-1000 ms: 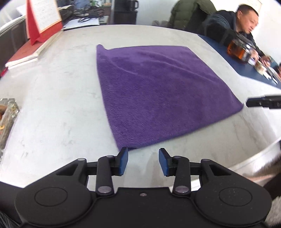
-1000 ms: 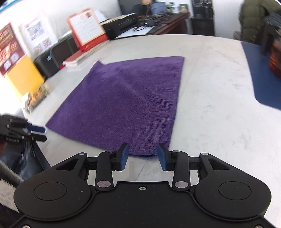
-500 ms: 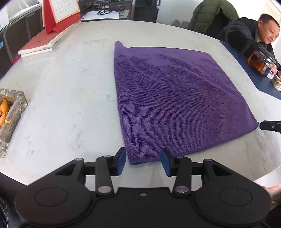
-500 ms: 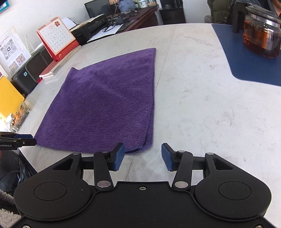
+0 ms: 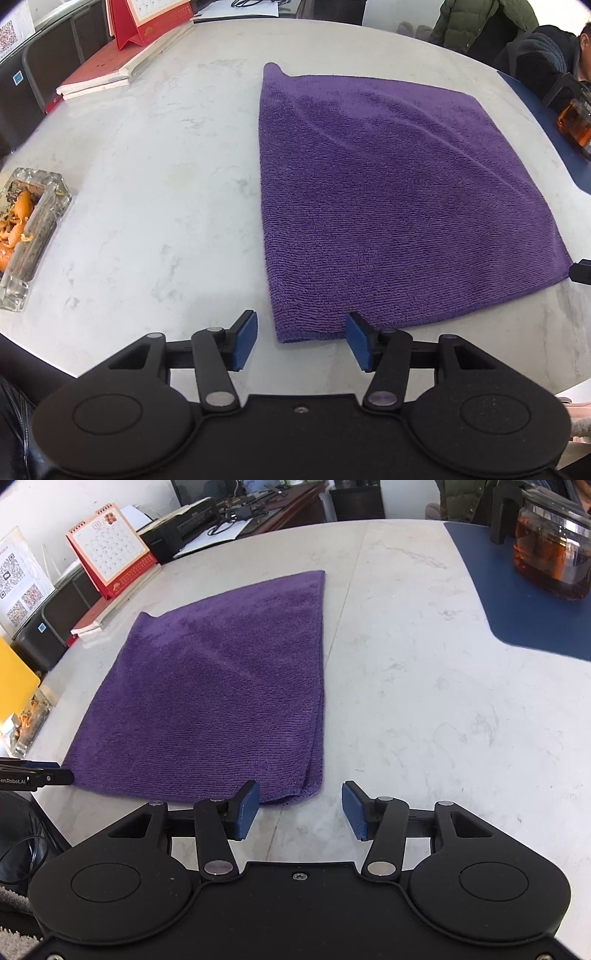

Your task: Fold towel

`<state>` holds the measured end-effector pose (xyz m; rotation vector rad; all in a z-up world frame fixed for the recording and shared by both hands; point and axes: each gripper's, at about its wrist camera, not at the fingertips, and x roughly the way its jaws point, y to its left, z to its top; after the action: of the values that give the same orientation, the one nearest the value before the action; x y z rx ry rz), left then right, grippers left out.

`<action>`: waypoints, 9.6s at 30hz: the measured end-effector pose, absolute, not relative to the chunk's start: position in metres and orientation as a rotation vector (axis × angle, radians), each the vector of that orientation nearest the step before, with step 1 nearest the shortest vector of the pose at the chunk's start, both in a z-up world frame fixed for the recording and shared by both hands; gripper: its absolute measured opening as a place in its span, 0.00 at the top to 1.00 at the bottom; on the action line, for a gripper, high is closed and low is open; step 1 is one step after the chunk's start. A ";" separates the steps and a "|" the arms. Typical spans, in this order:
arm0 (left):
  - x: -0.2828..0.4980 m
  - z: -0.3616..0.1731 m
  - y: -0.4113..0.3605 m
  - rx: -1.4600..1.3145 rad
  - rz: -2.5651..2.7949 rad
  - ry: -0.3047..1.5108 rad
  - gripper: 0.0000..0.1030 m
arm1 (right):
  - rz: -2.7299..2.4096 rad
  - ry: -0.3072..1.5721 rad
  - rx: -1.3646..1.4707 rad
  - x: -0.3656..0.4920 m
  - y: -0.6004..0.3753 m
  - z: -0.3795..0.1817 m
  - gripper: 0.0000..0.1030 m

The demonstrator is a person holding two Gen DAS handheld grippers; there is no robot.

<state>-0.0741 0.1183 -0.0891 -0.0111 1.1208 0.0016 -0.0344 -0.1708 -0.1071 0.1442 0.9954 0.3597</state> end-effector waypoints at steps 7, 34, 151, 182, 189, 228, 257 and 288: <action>-0.072 -0.091 0.109 0.025 0.015 1.124 0.44 | 0.361 1.000 0.118 -0.035 -0.162 -0.106 0.41; -0.073 -0.093 0.093 0.113 0.032 1.106 0.40 | 0.428 0.969 0.083 -0.025 -0.149 -0.109 0.37; 0.087 -0.049 0.199 -0.467 -0.222 0.948 0.96 | 0.430 0.903 0.385 0.135 -0.163 -0.056 0.95; 0.125 -0.078 0.230 -0.656 -0.016 0.829 0.92 | 0.391 0.887 0.543 0.223 -0.173 -0.109 0.80; 0.113 -0.065 0.207 -0.470 -0.096 0.877 0.92 | 0.518 0.822 0.400 0.209 -0.156 -0.083 0.79; 0.054 -0.088 0.102 -0.063 -0.394 0.966 0.83 | 0.522 0.982 -0.174 0.057 -0.124 -0.108 0.73; 0.086 -0.090 0.125 -0.027 -0.377 0.899 0.71 | 0.517 1.028 -0.172 0.063 -0.117 -0.106 0.66; 0.105 -0.107 0.122 -0.084 -0.484 0.951 0.87 | 0.501 1.036 -0.187 0.064 -0.111 -0.106 0.61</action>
<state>0.1046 0.1223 -0.1073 -0.0843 0.9515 -0.4838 0.0636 -0.1115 -0.1055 -0.1869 1.0362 0.5007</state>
